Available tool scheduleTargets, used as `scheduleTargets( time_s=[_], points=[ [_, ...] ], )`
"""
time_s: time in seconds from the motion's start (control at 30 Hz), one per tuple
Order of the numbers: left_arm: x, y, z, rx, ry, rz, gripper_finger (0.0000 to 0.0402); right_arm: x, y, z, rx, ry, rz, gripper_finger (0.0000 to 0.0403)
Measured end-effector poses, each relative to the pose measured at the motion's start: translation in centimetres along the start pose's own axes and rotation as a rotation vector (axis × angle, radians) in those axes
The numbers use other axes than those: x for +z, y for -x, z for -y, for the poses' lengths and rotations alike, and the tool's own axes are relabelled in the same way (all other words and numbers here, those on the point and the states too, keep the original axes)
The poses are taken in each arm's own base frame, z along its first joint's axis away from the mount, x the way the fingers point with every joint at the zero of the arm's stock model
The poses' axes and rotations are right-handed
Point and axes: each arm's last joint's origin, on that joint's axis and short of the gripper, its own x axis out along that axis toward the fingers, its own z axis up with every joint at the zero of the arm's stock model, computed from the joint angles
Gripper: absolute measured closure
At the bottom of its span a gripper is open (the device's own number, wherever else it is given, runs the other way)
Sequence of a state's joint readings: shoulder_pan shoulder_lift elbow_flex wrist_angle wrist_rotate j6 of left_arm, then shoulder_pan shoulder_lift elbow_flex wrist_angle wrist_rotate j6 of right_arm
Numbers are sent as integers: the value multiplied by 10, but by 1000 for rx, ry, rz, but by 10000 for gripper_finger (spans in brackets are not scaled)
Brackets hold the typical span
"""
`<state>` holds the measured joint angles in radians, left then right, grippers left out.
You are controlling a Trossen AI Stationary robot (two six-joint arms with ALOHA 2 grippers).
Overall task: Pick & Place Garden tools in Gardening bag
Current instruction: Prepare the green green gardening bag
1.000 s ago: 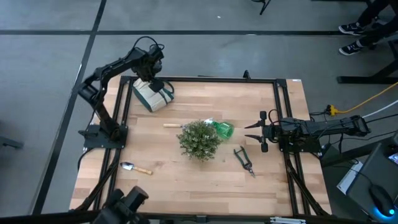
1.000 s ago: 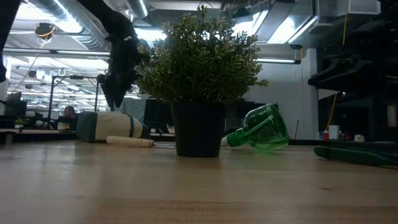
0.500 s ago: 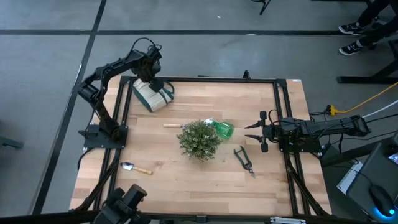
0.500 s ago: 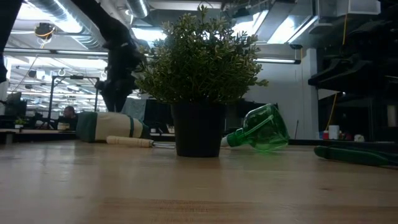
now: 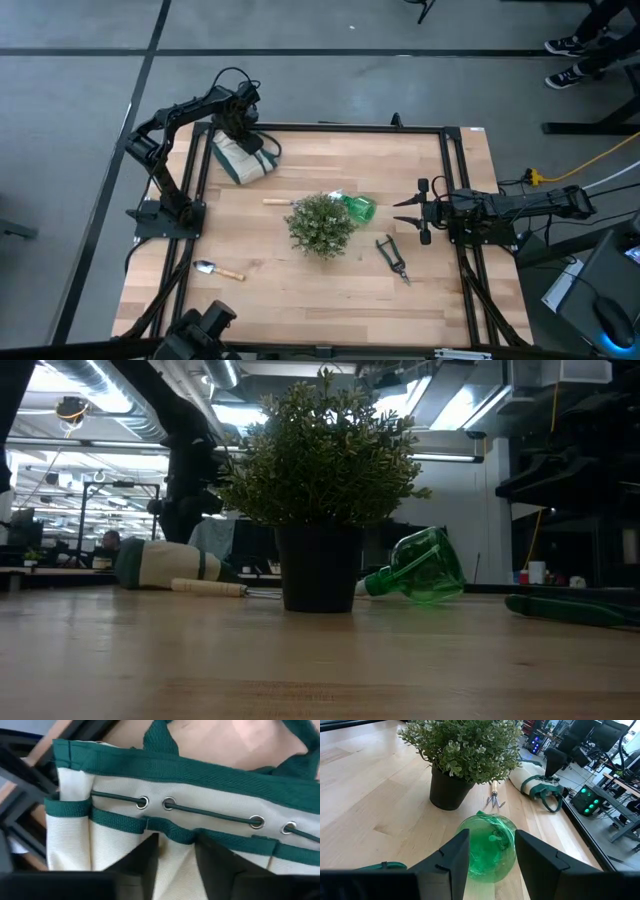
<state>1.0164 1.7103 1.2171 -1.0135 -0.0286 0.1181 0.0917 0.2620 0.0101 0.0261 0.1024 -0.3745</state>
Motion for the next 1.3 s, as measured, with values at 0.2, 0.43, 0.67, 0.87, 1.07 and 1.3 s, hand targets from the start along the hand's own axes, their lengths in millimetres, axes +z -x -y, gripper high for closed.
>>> scheduleTargets(
  time_s=[0.2,0.43,0.67,0.87,1.07,1.3],
  points=[
    [0,0,2,-49,-1,2,390,0,0,0,0,0,0,243],
    [0,2,3,-57,3,15,398,0,0,0,0,0,0,243],
    [9,28,17,-66,-44,257,399,0,0,0,0,0,0,243],
    [26,53,38,-155,-124,563,399,0,0,0,0,0,0,243],
    [46,68,69,-292,-237,875,399,0,0,0,0,0,0,243],
    [43,55,104,-409,-223,1080,399,0,0,0,0,0,0,243]
  ],
)
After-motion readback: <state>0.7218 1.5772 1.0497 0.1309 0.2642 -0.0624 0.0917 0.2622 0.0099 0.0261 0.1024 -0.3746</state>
